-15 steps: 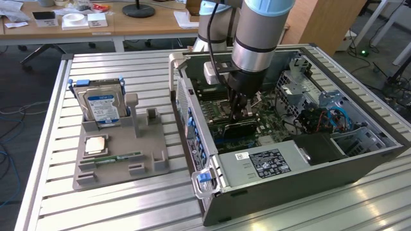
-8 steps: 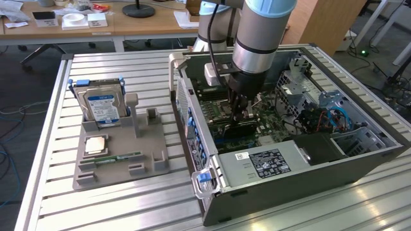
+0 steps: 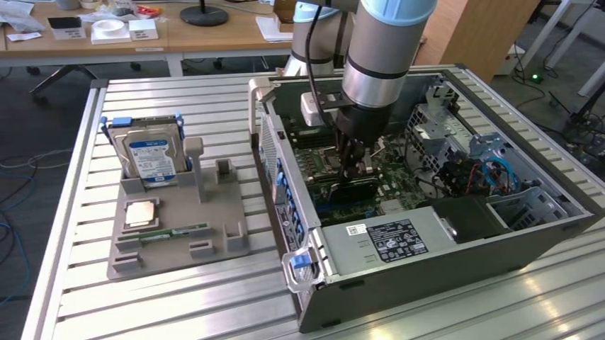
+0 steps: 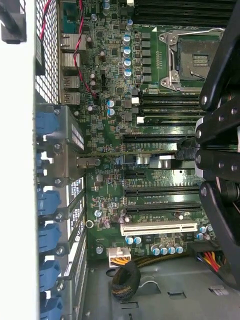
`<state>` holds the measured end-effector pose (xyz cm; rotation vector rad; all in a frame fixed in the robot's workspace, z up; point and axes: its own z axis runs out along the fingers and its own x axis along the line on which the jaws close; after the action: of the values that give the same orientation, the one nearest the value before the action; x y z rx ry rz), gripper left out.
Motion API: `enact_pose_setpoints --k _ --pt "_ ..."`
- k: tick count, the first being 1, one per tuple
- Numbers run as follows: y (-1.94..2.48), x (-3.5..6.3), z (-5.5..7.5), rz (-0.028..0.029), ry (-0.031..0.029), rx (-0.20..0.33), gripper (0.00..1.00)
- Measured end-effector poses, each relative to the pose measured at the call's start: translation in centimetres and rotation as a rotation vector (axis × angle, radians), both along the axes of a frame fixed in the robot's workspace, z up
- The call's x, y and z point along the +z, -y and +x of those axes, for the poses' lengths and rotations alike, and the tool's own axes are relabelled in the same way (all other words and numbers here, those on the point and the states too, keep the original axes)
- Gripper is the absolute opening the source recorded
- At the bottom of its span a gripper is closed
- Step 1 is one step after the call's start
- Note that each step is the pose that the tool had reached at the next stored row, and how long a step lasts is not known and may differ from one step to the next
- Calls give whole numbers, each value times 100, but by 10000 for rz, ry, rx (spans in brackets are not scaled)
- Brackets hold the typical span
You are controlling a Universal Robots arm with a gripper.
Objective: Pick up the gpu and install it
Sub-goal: 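Press down on the gpu until it lock into place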
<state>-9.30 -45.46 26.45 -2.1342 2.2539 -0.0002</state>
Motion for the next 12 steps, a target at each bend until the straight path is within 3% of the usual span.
enact_pose_setpoints --k 12 --pt "16 9 0 -1 -2 1 11"
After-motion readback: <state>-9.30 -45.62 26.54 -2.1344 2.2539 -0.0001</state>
